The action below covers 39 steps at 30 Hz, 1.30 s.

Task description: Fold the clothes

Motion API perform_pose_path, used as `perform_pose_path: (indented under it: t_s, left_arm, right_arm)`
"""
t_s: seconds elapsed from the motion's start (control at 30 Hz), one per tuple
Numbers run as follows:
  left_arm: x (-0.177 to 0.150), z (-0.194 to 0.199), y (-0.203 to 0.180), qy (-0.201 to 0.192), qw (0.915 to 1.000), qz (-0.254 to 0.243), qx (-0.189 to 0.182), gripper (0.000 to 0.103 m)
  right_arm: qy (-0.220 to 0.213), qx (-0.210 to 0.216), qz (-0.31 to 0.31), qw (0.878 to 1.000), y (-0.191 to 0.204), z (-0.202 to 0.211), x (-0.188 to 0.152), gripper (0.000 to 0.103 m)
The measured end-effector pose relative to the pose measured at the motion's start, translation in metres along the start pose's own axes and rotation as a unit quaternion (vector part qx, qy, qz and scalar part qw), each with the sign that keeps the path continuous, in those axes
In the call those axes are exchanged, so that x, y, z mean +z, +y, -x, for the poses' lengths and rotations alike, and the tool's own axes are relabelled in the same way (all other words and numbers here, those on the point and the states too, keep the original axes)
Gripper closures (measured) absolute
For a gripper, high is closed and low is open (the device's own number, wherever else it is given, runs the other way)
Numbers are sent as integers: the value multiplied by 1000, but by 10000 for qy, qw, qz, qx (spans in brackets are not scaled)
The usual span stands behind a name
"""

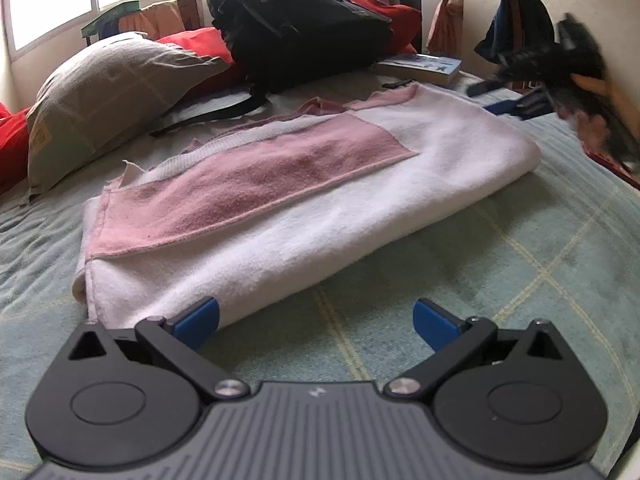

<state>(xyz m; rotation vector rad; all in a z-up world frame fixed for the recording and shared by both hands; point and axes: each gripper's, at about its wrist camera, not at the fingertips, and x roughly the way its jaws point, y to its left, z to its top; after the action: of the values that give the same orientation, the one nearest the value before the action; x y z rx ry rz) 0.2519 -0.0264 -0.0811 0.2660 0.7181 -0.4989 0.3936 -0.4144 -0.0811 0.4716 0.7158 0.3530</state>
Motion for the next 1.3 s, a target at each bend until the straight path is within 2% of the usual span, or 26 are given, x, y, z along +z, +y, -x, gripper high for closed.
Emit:
perform_pose_path:
  t_s: [0.1, 0.17, 0.23, 0.33, 0.4, 0.53, 0.67, 0.73, 0.8, 0.9, 1.0, 1.17, 1.3]
  left_arm:
    - [2, 2, -1, -37, 10000, -42, 27, 1]
    - [4, 3, -2, -62, 10000, -58, 40, 1]
    - [6, 2, 0, -60, 10000, 2, 49, 1]
    - [5, 4, 6, -51, 9999, 23, 158, 1]
    - [3, 7, 12, -48, 9997, 22, 229, 1]
    - [-1, 12, 24, -47, 9993, 19, 364, 1]
    - [11, 10, 33, -168, 9990, -1, 414, 1]
    - [21, 5, 34, -323, 9992, -27, 252, 1]
    - [32, -4, 36, -411, 9991, 54, 110, 1]
    - [38, -26, 43, -284, 9989, 359, 41, 1]
    - [29, -45, 48, 107, 9982, 516, 278, 1]
    - [8, -29, 51, 253, 9981, 439, 352, 1]
    - [6, -15, 49, 236, 9985, 208, 457, 1]
  right_arm:
    - [-101, -377, 841, 9957, 35, 14, -13, 43]
    - [-168, -626, 1398, 9881, 58, 23, -21, 34]
    - [-198, -840, 1930, 9774, 80, 28, -30, 34]
    - [168, -1118, 2435, 9633, 96, -3, -55, 34]
    - [297, -1397, 2596, 9551, 94, -6, -75, 34]
    - [203, -1357, 2499, 9585, 79, 23, -108, 33]
    - [289, -1382, 2355, 9616, 82, 32, -108, 32]
    - [282, -1411, 2390, 9603, 84, 29, -109, 30]
    - [275, -1441, 2425, 9590, 87, 25, -109, 21]
    - [264, -1485, 2477, 9570, 91, 20, -109, 21]
    - [254, -1530, 2530, 9550, 96, 15, -110, 21]
    - [293, -1421, 2449, 9586, 91, 28, -113, 19]
    - [312, -1352, 2515, 9579, 110, 33, -104, 14]
